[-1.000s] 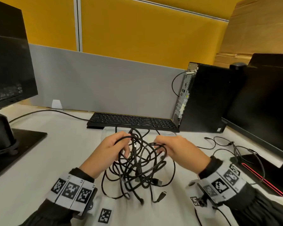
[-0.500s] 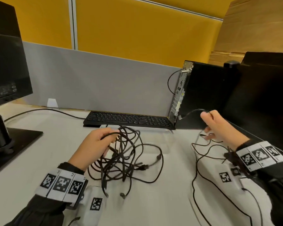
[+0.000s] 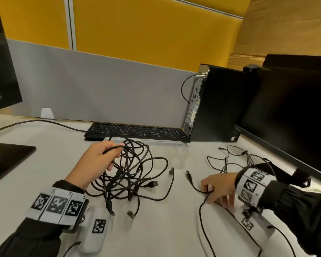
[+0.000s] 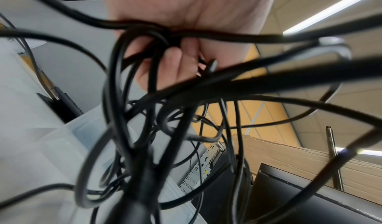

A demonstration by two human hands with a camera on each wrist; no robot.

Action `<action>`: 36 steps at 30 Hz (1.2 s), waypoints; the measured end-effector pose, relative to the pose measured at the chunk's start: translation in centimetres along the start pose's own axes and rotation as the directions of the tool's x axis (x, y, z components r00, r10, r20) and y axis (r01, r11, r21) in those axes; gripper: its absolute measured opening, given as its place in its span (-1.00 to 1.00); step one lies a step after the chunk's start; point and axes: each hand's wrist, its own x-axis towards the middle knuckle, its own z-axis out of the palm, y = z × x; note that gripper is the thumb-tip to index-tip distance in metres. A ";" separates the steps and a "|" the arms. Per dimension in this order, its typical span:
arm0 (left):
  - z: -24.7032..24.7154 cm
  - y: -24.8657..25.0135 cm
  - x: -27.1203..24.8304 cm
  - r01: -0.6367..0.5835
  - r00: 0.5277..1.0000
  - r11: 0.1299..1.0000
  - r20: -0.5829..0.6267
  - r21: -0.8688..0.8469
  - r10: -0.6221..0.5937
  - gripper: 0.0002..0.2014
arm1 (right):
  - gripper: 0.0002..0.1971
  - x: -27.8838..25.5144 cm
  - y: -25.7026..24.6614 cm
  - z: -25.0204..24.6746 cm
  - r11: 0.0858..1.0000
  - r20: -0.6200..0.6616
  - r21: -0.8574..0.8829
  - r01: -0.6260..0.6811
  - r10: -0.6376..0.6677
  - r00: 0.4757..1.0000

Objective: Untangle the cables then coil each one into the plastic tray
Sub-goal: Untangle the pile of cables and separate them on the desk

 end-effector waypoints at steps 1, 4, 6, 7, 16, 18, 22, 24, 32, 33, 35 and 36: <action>0.0 0.0 0.0 -0.001 1.000 1.000 0.002 -0.003 0.001 -0.75 | -0.84 0.6 0.2 -0.5 0.999 0.032 0.036 -0.015 0.014 0.999; 0.0 0.0 -0.1 0.010 1.000 1.000 0.003 -0.011 -0.010 -0.72 | -0.93 1.9 1.1 -2.6 0.984 -0.018 0.174 -0.034 0.038 0.999; 0.0 0.0 -0.1 0.021 1.000 1.000 -0.003 -0.023 -0.021 -0.70 | -0.95 2.1 1.4 -4.8 0.923 -0.227 0.384 0.027 0.066 0.972; 0.0 0.1 -0.1 0.029 1.000 0.999 -0.003 -0.031 -0.029 -0.70 | -0.98 1.9 1.5 -6.0 0.865 -0.348 0.495 0.088 0.104 0.932; 0.0 0.5 -0.2 0.036 0.999 0.988 -0.019 -0.147 -0.040 -0.73 | -0.53 -0.6 0.4 -9.0 0.991 -0.670 0.114 -0.070 0.129 0.731; -0.1 0.8 -0.3 0.038 0.999 0.978 -0.015 -0.204 -0.042 -0.72 | -0.66 -2.5 -1.9 -7.6 0.994 -0.816 -0.113 -0.002 -0.092 0.571; -0.3 1.4 -0.4 0.069 0.996 0.913 -0.017 -0.401 -0.082 -0.66 | -0.63 -5.6 -7.2 -2.3 0.867 -0.706 -0.144 0.477 -0.427 0.565; -0.3 1.4 -0.4 0.096 0.990 0.849 -0.035 -0.520 -0.134 -0.70 | -0.52 -6.0 -8.8 -0.2 0.821 -0.668 -0.088 0.565 -0.469 0.578; 0.3 1.4 -0.5 0.170 0.982 0.429 0.116 -0.887 -0.148 -0.66 | -0.77 -2.8 -11.6 3.5 0.442 -0.618 0.442 0.781 -0.481 0.622; 0.2 1.4 -0.5 0.183 0.982 0.377 0.147 -0.908 -0.123 -0.67 | -0.72 -3.0 -11.7 3.2 0.358 -0.633 0.506 0.784 -0.463 0.620; -0.1 1.3 -0.3 0.207 0.978 0.290 0.187 -0.934 -0.095 -0.64 | -0.66 -3.7 -11.4 2.6 0.200 -0.713 0.550 0.811 -0.393 0.581; -0.3 1.2 -0.2 0.214 0.976 0.260 0.199 -0.941 -0.083 -0.62 | -0.65 -4.0 -11.1 2.2 0.175 -0.775 0.506 0.845 -0.338 0.534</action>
